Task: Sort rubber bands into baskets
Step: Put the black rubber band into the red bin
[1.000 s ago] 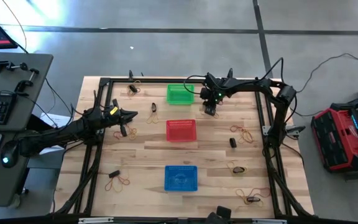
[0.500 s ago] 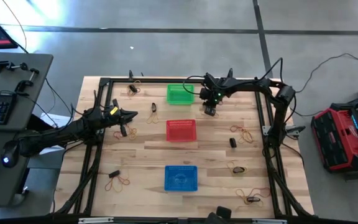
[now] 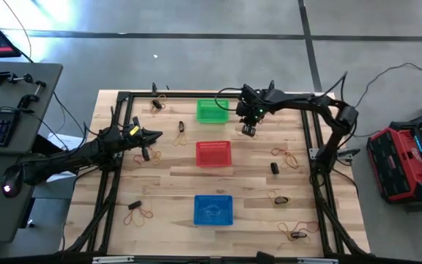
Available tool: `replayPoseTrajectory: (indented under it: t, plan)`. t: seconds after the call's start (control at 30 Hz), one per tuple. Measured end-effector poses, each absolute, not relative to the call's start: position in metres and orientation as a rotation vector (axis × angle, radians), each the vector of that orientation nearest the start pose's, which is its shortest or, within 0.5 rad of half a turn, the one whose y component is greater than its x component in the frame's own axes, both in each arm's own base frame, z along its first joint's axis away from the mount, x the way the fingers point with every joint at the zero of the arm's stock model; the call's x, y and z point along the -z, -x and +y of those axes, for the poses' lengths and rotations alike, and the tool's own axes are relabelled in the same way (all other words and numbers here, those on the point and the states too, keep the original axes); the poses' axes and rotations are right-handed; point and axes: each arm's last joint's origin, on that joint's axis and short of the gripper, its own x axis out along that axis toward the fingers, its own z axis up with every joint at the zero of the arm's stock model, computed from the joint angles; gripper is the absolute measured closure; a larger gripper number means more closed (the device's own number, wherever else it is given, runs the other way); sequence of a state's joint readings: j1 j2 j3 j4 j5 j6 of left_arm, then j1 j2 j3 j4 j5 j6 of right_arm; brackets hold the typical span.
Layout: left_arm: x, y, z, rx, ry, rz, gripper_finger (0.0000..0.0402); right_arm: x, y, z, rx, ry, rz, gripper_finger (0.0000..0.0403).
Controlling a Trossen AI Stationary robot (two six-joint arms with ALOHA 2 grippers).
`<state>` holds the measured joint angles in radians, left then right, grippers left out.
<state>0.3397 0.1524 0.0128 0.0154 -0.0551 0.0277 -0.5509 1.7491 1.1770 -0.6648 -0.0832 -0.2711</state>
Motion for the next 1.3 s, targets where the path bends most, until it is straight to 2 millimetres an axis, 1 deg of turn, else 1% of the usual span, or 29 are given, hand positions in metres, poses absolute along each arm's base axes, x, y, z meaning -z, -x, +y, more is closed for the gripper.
replayPoseTrajectory:
  t: [0.13,0.2,0.27,0.43,0.6,0.73,0.8,0.9,1.03,1.13,1.3]
  plan:
    - [-0.157,-0.099,0.037,-0.393,-0.009,0.129,0.0402,-0.206,-0.292,-0.157,0.209,-0.208,1.153,0.0402]
    - [-0.157,-0.099,0.037,-0.393,-0.009,0.129,0.0402,-0.212,-0.297,-0.144,0.181,-0.224,1.125,0.0402]
    - [-0.157,-0.099,0.037,-0.393,-0.009,0.129,0.0402,-0.217,-0.307,-0.128,0.138,-0.209,1.079,0.0402]
    - [-0.157,-0.099,0.037,-0.393,-0.009,0.128,0.0401,-0.219,-0.333,-0.094,0.058,-0.177,0.965,0.0402]
    - [-0.157,-0.099,0.037,-0.394,0.007,0.125,0.0401,-0.222,-0.347,-0.071,0.018,-0.170,0.882,0.0403]
    - [-0.157,-0.099,0.037,-0.383,0.009,0.125,0.0402,-0.223,-0.357,-0.064,0.006,-0.172,0.807,0.0403]
    - [-0.157,-0.100,0.036,-0.375,0.010,0.125,0.0401,-0.219,-0.363,-0.063,0.006,-0.178,0.797,0.0403]
    - [-0.157,-0.100,0.036,-0.374,0.010,0.126,0.0401,-0.214,-0.372,-0.065,0.019,-0.184,0.857,0.0403]
    - [-0.157,-0.100,0.036,-0.373,0.010,0.128,0.0401,-0.220,-0.386,-0.067,0.014,-0.168,0.931,0.0403]
    - [-0.157,-0.100,0.036,-0.373,0.009,0.128,0.0402,-0.217,-0.395,-0.063,-0.004,-0.161,0.999,0.0403]
    - [-0.157,-0.100,0.036,-0.372,0.008,0.129,0.0401,-0.212,-0.407,-0.057,-0.030,-0.151,1.062,0.0403]
